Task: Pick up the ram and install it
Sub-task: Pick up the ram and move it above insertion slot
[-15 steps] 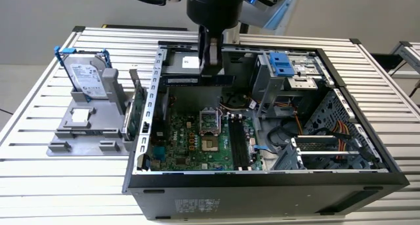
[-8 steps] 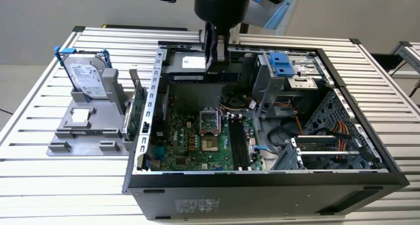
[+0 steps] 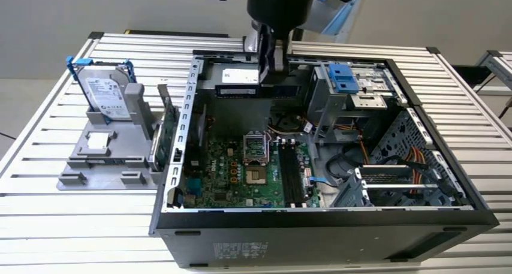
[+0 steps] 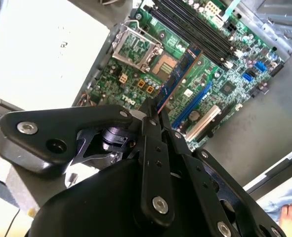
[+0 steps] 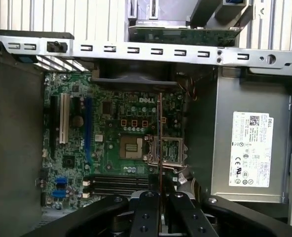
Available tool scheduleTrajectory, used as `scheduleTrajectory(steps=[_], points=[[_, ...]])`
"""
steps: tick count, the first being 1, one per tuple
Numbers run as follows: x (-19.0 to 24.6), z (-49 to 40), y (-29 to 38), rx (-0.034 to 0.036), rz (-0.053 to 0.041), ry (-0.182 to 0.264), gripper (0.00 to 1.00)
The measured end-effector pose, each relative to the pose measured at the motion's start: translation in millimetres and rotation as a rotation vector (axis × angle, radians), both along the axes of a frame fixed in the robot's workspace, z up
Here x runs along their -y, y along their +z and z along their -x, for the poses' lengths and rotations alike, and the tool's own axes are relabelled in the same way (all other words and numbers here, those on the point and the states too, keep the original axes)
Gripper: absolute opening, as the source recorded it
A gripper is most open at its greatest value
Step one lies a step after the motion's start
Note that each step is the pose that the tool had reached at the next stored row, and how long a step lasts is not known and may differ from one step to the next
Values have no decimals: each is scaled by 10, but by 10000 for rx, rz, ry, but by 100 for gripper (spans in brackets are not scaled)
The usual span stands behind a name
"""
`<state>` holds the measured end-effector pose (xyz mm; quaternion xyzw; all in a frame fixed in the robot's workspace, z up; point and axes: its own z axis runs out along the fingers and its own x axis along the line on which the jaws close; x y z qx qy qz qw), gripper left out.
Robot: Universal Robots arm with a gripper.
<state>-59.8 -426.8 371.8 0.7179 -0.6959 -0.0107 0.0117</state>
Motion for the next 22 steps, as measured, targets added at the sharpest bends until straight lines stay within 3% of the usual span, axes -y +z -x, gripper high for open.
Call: scheduleTrajectory(steps=[13, 22], points=[[-106, -240, 0, -1, 0, -67, 0], [-129, -446, 1, -1, 1, -167, 0]])
